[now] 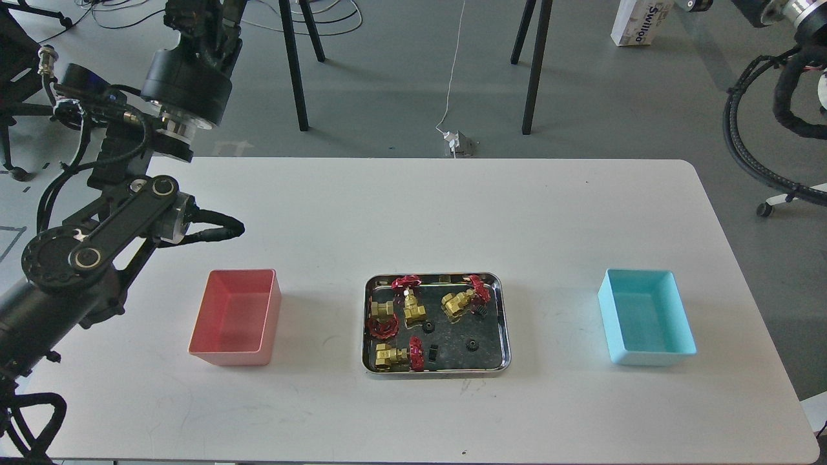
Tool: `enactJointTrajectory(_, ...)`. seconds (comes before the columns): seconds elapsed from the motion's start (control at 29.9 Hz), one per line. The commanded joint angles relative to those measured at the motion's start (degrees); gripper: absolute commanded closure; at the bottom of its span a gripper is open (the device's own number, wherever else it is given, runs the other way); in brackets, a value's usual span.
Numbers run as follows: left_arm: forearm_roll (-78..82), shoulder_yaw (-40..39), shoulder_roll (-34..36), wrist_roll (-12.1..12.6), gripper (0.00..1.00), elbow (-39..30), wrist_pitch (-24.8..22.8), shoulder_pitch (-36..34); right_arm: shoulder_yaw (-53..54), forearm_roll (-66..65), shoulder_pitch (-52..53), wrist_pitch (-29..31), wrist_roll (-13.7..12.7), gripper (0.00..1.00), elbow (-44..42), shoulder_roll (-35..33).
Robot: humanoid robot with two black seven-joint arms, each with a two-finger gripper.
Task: Place valve in pink box and gear in blue box
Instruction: 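Lower the open left gripper over a brass valve on the tray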
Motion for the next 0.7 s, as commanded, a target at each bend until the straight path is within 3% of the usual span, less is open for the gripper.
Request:
enactJointTrajectory(0.0,16.0,5.1,3.0,0.0,0.02,-1.9,0.4,-0.4,-1.0,-0.2,2.1,-0.7,-0.4,0.0,-0.5,0.0)
enactJointTrajectory(0.23,36.9,6.2,3.1,0.0,0.01,-2.3,1.4,0.0,-1.6,0.0,2.0,-0.8,-0.6,0.0,-0.5,0.3)
enactJointTrajectory(0.47,51.6,21.8,5.8,0.0,0.01,-2.6,1.6,-6.5,1.0,0.6,1.8,-3.0,0.3,0.0,-0.3,1.0)
enactJointTrajectory(0.67,63.1,26.4,5.3,0.0,0.01,-2.7,3.1,-7.1,0.0,-0.1,1.5,-3.2,0.6,0.0,-0.3,1.0)
